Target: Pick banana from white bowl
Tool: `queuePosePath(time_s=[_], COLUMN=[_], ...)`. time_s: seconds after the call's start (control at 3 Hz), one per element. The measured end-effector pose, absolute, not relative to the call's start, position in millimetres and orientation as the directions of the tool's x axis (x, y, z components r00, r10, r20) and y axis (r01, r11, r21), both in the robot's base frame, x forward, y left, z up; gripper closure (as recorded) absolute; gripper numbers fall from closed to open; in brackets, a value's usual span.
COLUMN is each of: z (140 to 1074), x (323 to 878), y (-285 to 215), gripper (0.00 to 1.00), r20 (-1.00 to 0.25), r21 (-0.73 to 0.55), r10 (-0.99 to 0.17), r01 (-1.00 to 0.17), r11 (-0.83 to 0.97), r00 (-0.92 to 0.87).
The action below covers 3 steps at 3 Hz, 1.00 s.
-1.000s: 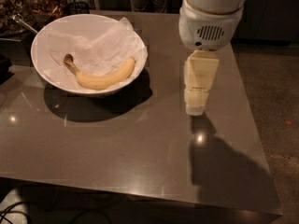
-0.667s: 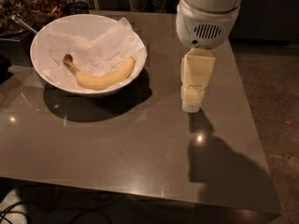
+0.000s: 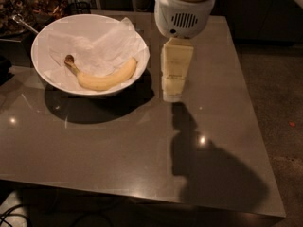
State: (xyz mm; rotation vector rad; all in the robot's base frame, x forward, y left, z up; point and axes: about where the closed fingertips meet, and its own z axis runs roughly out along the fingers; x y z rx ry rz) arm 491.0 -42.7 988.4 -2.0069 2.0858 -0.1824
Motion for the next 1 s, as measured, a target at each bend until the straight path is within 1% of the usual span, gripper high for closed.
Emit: queuePosePath(time_s=[0.67, 1.0], z=[994, 996], x=[515, 519], y=[8, 13], gripper=[0.00, 0.00], r20=[-0.058, -0.085], r21=[-0.267, -0.294], r10=[-0.995, -0.993], r01=[-0.961, -0.954], r11=[-0.065, -0.058], r00=[0.084, 0.086])
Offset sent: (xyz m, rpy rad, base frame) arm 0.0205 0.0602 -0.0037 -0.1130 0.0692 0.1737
